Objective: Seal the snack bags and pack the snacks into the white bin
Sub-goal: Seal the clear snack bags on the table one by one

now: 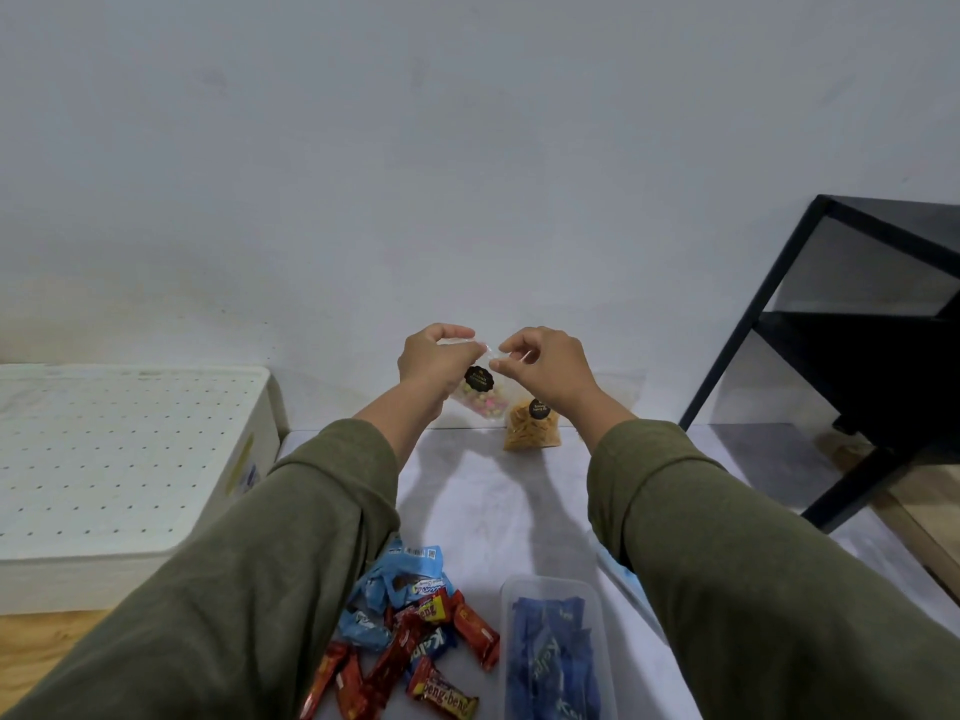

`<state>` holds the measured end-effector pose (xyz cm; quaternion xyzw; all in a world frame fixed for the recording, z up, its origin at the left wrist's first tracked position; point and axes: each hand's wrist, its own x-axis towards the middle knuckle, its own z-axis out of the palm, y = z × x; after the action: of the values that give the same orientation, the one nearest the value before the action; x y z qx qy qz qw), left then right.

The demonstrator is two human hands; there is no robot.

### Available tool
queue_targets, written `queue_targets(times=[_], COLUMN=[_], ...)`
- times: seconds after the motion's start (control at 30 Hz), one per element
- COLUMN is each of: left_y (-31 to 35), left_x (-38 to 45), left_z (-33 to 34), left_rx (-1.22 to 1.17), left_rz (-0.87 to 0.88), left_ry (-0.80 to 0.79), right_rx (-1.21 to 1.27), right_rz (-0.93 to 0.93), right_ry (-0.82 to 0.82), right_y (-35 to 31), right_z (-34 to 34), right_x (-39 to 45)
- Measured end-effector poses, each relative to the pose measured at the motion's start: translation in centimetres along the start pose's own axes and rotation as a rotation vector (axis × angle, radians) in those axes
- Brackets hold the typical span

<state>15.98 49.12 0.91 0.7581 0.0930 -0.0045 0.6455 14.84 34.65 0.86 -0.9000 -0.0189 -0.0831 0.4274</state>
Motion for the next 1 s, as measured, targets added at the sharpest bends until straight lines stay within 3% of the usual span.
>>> queue_targets(times=[0.33,0.77,1.0], left_y=[-0.1,-0.3,-1.3], left_x=[0.3,0.6,0.6], left_z=[-0.3,-1.1,0.0], left_rx=[0.14,0.071,0.14], left_rz=[0.129,0.136,0.167], left_ry=[-0.034,-0.033,-0.183], right_rx=[0.05,0.065,0.056], right_rz=[0.042,0.051,0.126], right_ry=[-0.053,-0.075,0.101], right_y=[-0.3,-0.1,1.5], right_z=[0.3,0.7,-0.4], right_x=[0.5,0.1,-1.2])
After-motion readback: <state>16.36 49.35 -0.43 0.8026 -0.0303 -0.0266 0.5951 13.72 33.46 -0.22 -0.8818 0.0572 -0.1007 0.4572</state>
